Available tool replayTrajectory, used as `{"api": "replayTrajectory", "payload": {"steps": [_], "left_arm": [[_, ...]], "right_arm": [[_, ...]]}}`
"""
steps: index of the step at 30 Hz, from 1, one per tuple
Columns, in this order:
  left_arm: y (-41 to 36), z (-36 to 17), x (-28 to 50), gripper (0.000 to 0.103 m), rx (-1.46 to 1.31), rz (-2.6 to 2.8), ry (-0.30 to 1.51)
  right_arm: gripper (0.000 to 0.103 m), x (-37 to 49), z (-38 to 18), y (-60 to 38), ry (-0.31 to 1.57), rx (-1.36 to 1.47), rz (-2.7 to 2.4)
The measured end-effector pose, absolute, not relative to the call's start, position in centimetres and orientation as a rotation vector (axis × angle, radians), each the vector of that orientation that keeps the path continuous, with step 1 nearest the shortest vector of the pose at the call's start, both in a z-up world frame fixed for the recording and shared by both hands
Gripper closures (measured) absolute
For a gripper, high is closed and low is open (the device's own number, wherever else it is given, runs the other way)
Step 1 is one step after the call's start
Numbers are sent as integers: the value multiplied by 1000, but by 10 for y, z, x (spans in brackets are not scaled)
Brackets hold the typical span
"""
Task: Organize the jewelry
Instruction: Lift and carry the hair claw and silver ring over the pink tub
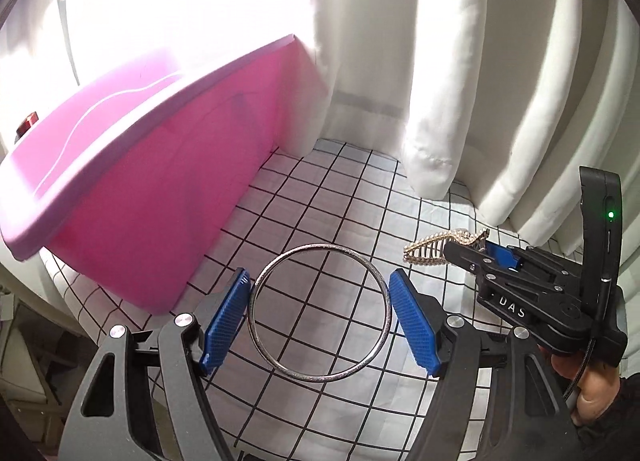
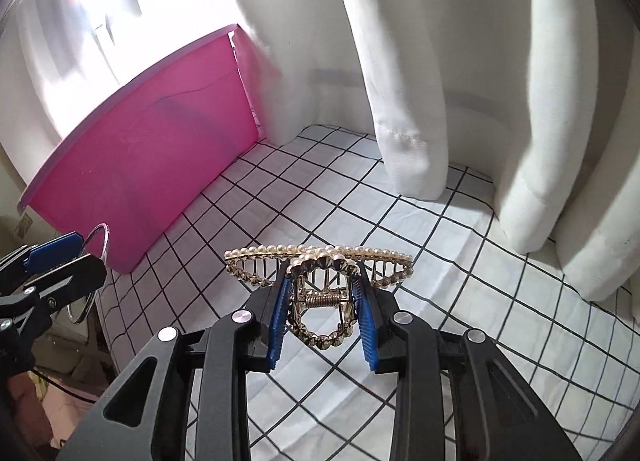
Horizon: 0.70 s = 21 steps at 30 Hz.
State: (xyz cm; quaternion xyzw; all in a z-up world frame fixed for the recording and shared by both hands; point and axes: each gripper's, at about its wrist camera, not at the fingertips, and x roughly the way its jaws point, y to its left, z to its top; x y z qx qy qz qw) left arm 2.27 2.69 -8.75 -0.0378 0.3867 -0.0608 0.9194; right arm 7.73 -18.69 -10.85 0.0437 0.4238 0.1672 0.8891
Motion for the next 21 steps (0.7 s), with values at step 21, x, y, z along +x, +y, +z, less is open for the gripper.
{"api": "replayTrajectory", "payload": {"steps": [21], "left_arm": [[125, 54, 7, 33, -147, -231, 552]], "right_arm": [[73, 41, 48, -108, 626, 95, 312]]}}
